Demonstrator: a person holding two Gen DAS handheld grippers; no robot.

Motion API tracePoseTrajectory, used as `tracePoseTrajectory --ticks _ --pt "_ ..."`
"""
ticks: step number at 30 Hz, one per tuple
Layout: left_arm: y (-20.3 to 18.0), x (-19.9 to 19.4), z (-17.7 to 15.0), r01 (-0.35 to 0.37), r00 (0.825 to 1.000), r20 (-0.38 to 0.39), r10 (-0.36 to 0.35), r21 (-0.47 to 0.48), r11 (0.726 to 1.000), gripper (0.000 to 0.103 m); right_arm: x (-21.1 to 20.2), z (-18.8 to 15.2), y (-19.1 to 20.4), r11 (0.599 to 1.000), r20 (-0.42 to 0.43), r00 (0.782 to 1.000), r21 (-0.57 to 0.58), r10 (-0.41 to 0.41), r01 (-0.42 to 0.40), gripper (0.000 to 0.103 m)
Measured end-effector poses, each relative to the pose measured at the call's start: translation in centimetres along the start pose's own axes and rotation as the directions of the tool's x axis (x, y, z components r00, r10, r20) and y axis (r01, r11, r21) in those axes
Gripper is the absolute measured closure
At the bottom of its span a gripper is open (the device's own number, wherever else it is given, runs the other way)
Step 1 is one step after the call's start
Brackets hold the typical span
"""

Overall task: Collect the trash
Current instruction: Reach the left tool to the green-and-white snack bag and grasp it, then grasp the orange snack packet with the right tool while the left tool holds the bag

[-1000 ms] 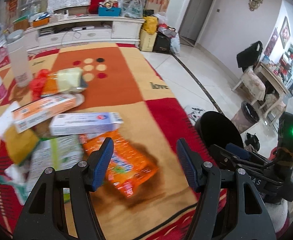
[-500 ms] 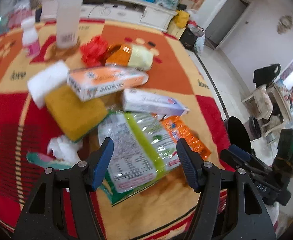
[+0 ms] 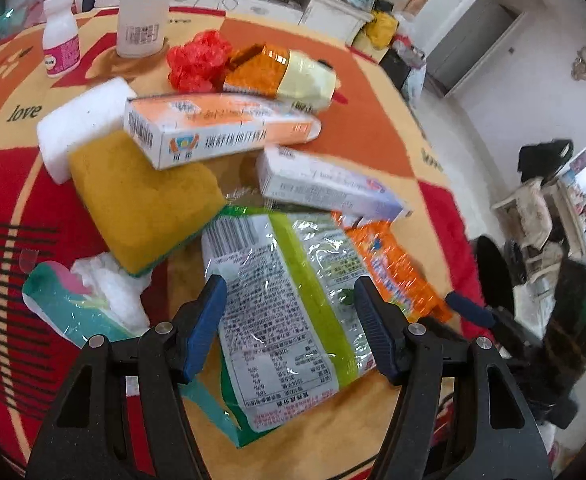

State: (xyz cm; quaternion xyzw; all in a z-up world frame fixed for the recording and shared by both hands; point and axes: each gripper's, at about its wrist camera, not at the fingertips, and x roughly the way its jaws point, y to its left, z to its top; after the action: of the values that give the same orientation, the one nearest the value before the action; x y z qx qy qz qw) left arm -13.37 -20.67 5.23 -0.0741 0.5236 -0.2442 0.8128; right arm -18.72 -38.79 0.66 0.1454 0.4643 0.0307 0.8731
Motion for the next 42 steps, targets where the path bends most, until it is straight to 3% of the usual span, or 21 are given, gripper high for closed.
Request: tracePoseTrajectory --ticks 6,11,15,18,22,28,34,37,38,40,42 --pt "-1.0 0.9 1.1 -0.009 1.000 -0.020 0.009 0.022 1.000 0.031 -0.8 -0.1 -1.1 1.000 0.018 1.000 0.029 0.005 -0.006 0.021" --pt "-2.8 2.1 0.7 -0.098 0.995 -0.016 0.101 0.120 0.988 0.029 -1.5 -0.4 -1.5 1.000 0.029 1.000 0.023 0.004 -0.004 0.020" --pt "-2.3 2.4 0.4 -0.111 0.993 -0.030 0.117 0.143 0.983 0.030 -1.5 -0.2 -1.3 1.000 0.038 0.999 0.021 0.014 -0.015 0.020" --pt "-0.9 2.0 0.1 -0.086 0.994 -0.052 0.094 0.144 0.986 0.056 -1.4 0.0 -0.8 1.000 0.037 0.999 0.012 0.027 -0.028 0.019" --pt "0.6 0.3 0.0 -0.031 0.998 -0.056 0.037 0.107 0.994 0.070 -0.6 0.2 0.2 0.999 0.023 0.999 -0.011 0.034 -0.034 0.019" --pt "1.4 -4.2 -0.1 0.048 0.999 -0.021 -0.046 0.094 0.994 0.071 1.5 1.4 2.8 0.994 -0.026 1.000 -0.106 0.013 -0.016 0.018" --pt "2.3 -7.4 1.0 0.191 0.982 -0.015 -0.190 0.049 0.980 0.071 3.9 2.5 4.7 0.981 -0.062 0.997 -0.190 -0.051 0.039 0.018" --pt "2.7 -7.8 1.5 0.187 0.982 -0.007 -0.187 0.034 0.982 0.071 4.6 2.8 4.8 0.979 -0.070 0.996 -0.201 -0.060 0.045 0.018" --pt "2.7 -7.9 1.5 0.184 0.983 -0.003 -0.184 0.033 0.982 0.071 4.6 2.8 4.8 0.976 -0.061 0.996 -0.212 -0.067 0.053 0.021" --pt "2.6 -8.2 1.5 0.186 0.982 0.003 -0.187 0.033 0.982 0.071 4.4 2.5 4.8 0.971 -0.033 0.995 -0.223 -0.090 0.080 0.042" --pt "2.5 -8.5 1.4 0.198 0.980 0.008 -0.198 0.038 0.979 0.071 3.7 2.0 4.5 0.970 -0.011 0.996 -0.228 -0.090 0.085 0.048"
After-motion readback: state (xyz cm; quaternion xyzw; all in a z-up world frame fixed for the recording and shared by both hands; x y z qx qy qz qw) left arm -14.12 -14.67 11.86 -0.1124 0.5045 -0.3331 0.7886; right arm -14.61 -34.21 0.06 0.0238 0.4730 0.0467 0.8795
